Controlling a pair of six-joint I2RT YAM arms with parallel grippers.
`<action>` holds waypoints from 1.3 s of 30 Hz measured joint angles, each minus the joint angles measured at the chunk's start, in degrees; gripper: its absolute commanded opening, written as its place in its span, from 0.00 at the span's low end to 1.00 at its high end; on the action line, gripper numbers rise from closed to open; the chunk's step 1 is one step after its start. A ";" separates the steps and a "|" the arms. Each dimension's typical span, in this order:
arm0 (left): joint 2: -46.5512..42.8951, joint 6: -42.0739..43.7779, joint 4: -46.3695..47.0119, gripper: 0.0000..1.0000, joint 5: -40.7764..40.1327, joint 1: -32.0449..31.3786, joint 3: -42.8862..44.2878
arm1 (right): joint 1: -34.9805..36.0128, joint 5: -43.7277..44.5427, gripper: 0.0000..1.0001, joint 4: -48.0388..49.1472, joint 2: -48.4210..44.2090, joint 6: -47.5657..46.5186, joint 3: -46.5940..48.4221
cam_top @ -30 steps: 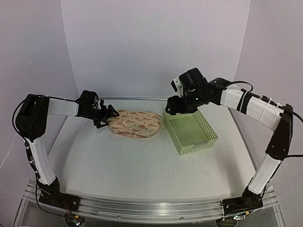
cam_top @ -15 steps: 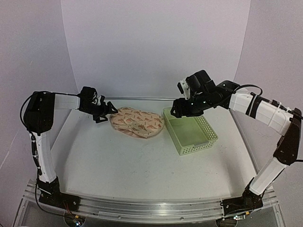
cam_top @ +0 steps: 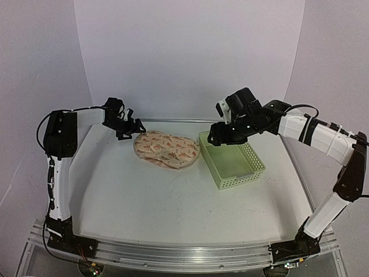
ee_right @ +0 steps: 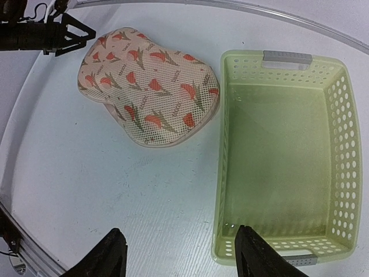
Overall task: Unzip the laundry bag and remove the bra
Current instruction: Pick up the laundry bag at the center of the board.
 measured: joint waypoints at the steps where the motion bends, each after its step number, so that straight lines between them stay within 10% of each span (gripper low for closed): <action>1: 1.25 0.59 -0.83 0.96 -0.20 0.00 0.98 | 0.07 0.02 0.66 -0.02 -0.02 0.07 -0.13; 12: 7.54 3.91 -4.72 0.89 3.10 0.17 6.38 | 0.72 0.42 0.66 0.00 -1.22 1.31 -1.40; 29: 7.17 4.94 -4.44 0.01 9.22 0.39 3.76 | 1.79 0.17 0.64 0.15 -1.36 2.27 -2.32; 39: -6.49 2.23 0.57 0.00 5.29 0.48 -15.82 | 4.15 -1.77 0.61 1.05 1.18 2.82 -2.01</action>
